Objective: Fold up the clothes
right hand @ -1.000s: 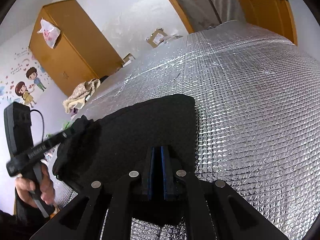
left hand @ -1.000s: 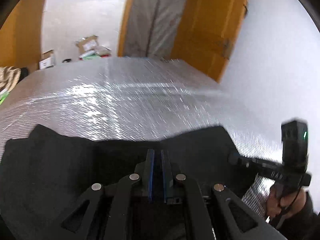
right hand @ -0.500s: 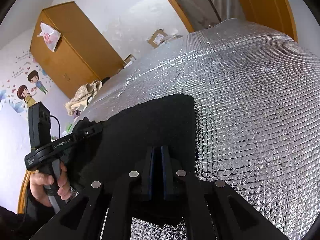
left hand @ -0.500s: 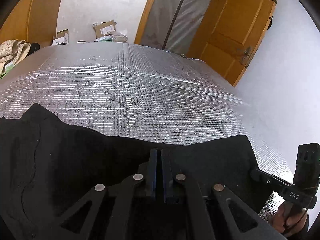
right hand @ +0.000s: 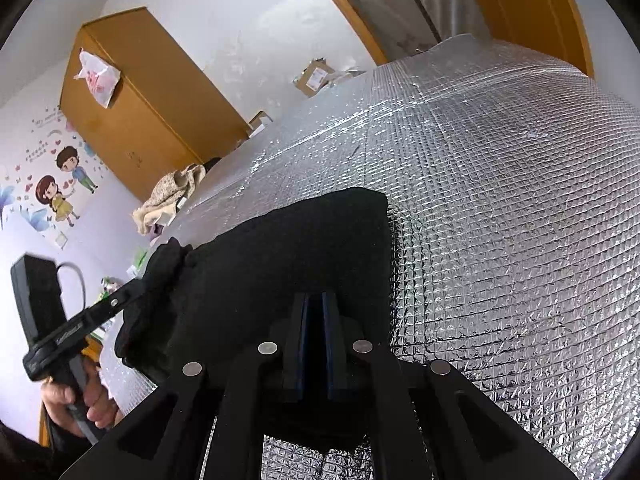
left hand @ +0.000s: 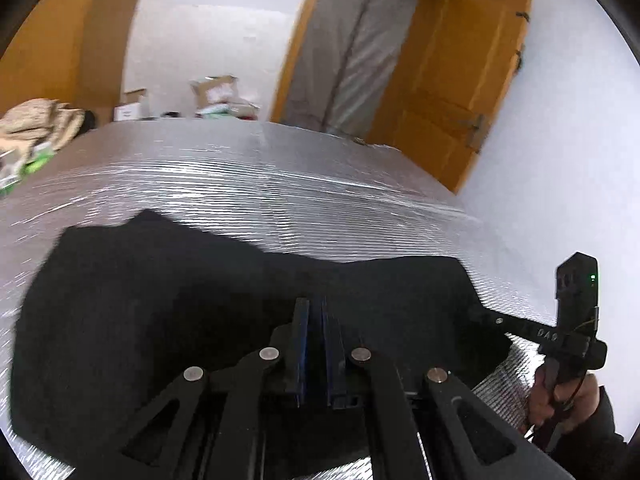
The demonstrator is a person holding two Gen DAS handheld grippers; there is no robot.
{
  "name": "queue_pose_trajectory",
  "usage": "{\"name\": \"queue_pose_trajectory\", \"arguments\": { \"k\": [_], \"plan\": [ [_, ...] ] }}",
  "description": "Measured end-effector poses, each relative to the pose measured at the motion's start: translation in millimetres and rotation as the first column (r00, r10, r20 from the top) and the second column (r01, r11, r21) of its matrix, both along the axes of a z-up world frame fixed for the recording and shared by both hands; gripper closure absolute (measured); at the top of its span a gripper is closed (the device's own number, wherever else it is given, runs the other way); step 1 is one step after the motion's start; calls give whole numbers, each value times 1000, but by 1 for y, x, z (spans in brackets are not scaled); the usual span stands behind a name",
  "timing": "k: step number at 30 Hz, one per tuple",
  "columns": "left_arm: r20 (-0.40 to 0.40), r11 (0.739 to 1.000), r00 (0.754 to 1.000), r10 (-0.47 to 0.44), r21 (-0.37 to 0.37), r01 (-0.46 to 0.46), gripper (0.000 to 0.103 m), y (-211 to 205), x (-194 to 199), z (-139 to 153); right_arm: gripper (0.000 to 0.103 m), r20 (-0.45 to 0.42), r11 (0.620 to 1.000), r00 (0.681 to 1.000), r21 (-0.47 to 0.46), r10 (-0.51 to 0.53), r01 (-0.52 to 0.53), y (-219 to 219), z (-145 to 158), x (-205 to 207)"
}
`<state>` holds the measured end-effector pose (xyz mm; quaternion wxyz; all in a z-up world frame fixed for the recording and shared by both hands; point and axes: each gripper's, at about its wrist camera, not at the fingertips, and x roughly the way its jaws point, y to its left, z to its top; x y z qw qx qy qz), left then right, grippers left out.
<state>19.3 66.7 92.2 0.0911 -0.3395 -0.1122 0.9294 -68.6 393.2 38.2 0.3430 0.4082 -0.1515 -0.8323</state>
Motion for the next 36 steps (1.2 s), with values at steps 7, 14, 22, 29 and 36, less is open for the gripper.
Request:
{"name": "queue_pose_trajectory", "arguments": {
  "k": [7, 14, 22, 29, 36],
  "plan": [
    [19, 989, 991, 130, -74, -128, 98, -24, 18, -14, 96, 9, 1000, 1000, -12, 3, -3, 3, -1, -1],
    [12, 984, 990, 142, -111, -140, 98, -23, 21, -36, 96, 10, 1000, 1000, -11, 0, 0, 1, 1, 0],
    [9, 981, 990, 142, -132, -139, 97, -18, 14, -38, 96, 2, 1000, 1000, 21, -9, 9, -3, 2, 0],
    [28, 978, 989, 144, -158, -138, 98, -16, 4, -36, 96, 7, 994, 1000, 107, -23, 22, -14, 9, -2],
    [41, 989, 992, 121, -87, -118, 98, -25, 16, -30, 95, 8, 984, 999, 175, -38, 36, -18, 19, 5]
  ]
}}
